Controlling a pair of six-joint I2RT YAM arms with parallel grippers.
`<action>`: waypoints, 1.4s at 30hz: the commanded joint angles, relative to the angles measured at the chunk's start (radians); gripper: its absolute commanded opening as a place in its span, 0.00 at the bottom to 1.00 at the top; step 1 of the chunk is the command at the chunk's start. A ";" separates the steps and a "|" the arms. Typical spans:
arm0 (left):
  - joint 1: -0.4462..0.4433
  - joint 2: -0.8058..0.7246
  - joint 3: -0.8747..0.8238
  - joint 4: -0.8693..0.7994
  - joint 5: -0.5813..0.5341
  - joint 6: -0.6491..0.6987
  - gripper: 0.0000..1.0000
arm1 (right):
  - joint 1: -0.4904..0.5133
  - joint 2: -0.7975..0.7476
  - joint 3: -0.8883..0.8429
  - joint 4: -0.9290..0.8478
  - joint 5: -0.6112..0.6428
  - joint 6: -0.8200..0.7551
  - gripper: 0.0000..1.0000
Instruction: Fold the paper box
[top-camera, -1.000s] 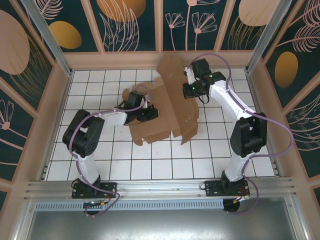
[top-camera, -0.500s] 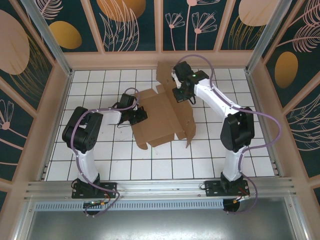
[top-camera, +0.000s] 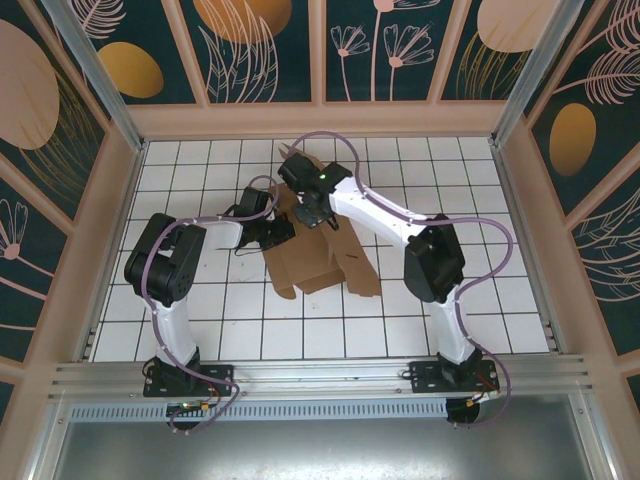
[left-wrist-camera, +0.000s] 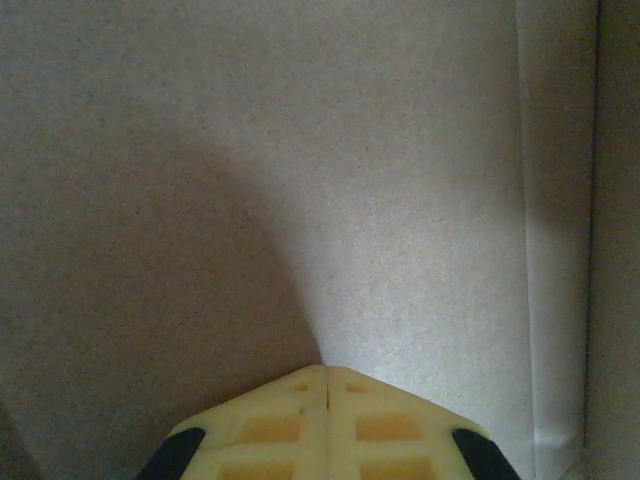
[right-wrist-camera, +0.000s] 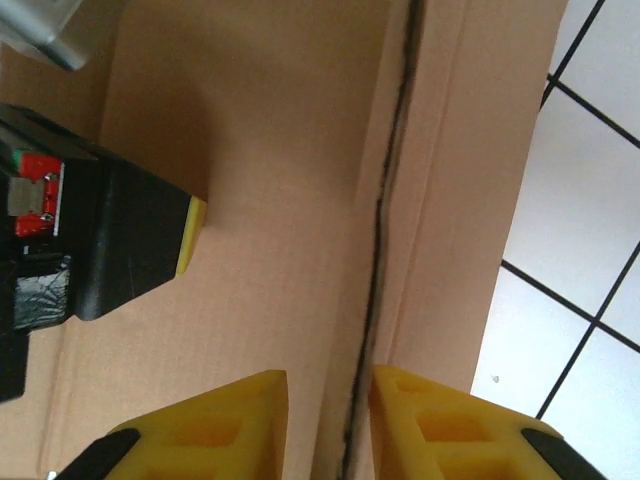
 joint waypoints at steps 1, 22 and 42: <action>-0.006 0.017 -0.018 -0.029 -0.024 -0.005 0.00 | -0.017 -0.035 -0.002 -0.044 0.069 0.011 0.29; -0.005 0.014 0.004 -0.078 -0.067 0.032 0.00 | -0.158 -0.214 -0.215 0.125 0.206 -0.123 0.00; -0.004 -0.080 -0.052 -0.030 -0.002 -0.079 0.00 | -0.061 -0.231 -0.674 0.881 0.534 -0.649 0.03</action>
